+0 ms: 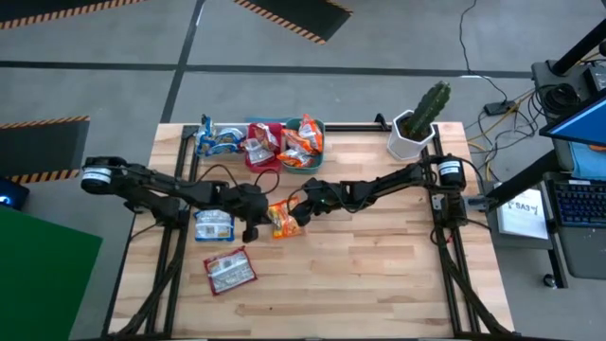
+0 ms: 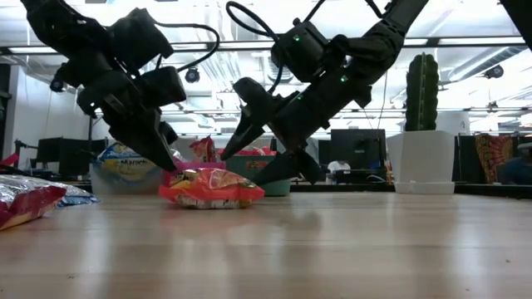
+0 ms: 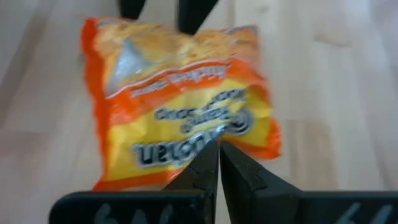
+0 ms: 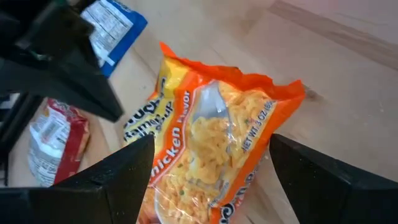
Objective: Sort Maruchan noodles
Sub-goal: Put the orange noodle pack into the green bin
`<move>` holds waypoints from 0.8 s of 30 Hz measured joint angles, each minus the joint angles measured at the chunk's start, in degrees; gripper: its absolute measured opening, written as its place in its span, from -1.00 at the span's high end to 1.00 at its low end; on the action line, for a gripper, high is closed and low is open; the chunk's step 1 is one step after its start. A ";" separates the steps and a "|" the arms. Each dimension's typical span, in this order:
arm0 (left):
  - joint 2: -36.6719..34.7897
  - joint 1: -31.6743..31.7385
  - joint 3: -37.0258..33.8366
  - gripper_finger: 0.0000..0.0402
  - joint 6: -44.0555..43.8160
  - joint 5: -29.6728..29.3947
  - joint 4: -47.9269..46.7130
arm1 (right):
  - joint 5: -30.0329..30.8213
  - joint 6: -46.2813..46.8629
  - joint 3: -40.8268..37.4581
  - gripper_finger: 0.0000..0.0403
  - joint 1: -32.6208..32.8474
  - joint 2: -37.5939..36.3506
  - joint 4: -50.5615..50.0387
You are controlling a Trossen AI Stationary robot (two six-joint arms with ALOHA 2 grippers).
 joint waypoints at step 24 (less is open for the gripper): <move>17.16 0.15 -1.92 1.00 0.61 -4.00 19.70 | 2.15 -0.18 -0.44 -0.52 0.92 0.84 -1.51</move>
